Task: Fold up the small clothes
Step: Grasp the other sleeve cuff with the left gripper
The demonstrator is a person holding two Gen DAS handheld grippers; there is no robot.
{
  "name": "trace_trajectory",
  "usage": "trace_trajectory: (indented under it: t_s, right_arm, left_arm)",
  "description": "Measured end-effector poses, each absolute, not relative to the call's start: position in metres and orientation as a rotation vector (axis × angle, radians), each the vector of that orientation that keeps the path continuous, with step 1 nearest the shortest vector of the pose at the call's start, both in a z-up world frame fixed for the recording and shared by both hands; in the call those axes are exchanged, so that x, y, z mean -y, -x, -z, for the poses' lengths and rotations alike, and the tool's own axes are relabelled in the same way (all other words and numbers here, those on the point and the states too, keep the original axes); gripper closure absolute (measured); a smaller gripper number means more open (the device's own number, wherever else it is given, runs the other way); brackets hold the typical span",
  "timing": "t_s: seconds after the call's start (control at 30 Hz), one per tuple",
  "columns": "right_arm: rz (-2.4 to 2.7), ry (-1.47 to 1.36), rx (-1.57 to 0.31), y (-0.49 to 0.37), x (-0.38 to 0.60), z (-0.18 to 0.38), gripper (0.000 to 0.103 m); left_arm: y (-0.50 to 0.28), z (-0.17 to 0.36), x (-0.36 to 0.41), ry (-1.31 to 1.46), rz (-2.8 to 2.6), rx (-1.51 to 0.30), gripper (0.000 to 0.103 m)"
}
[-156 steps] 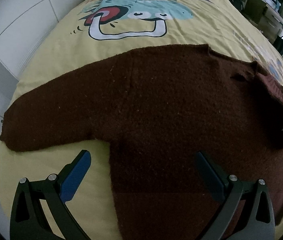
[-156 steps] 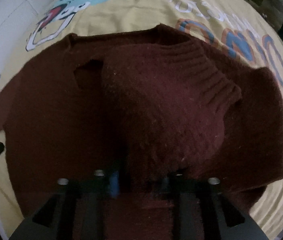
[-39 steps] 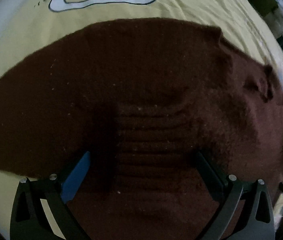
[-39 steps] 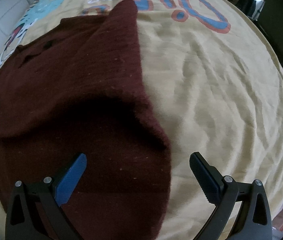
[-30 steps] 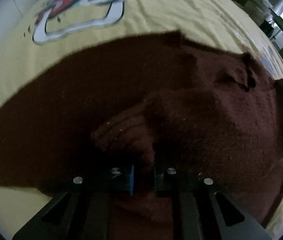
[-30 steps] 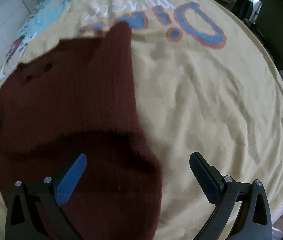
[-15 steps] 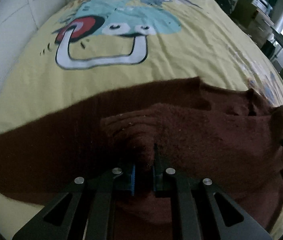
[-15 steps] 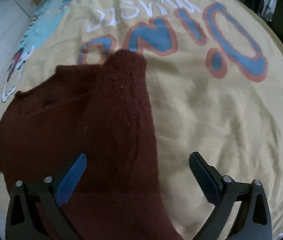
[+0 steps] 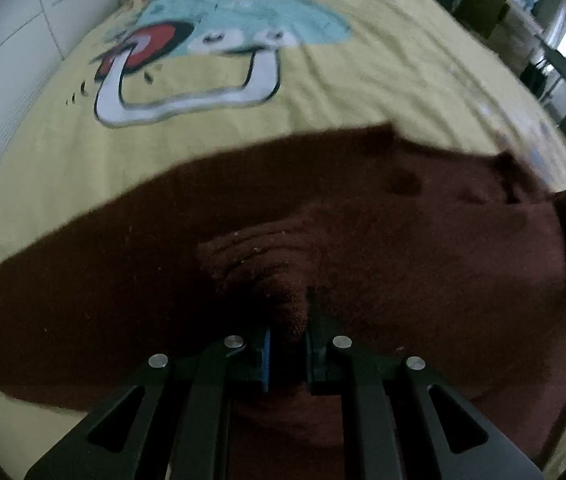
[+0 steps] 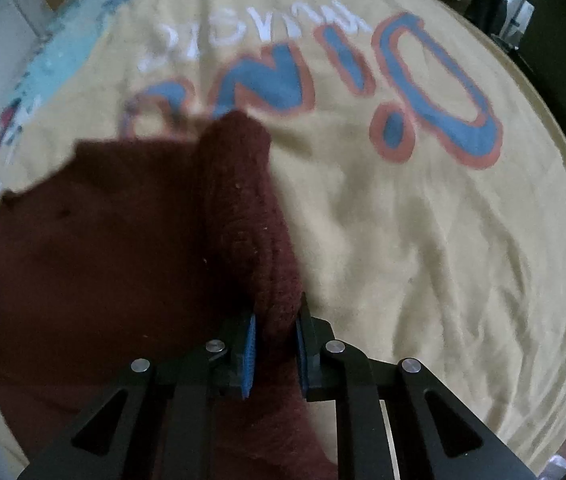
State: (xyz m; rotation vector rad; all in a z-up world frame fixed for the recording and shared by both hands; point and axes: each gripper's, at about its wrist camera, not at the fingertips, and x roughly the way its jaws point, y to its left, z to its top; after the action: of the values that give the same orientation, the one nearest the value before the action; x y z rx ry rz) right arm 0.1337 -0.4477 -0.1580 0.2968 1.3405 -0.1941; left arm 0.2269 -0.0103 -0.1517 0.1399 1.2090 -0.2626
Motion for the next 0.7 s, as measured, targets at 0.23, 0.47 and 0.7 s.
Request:
trace_trajectory:
  t_s: [0.23, 0.47, 0.7]
  right_arm:
    - [0.178, -0.245, -1.304, -0.135, 0.433, 0.152, 0.054]
    - [0.154, -0.204, -1.177, -0.116, 0.414, 0.113, 0.016]
    - [0.097, -0.099, -1.101, -0.105, 0.348, 0.104, 0.0]
  left_arm:
    - [-0.228, 0.154, 0.009, -0.169, 0.226, -1.216, 0.069]
    - [-0.214, 0.129, 0.017, -0.213, 0.233, -1.135, 0.001]
    - [-0.19, 0.125, 0.052, -0.235, 0.288, -1.061, 0.001]
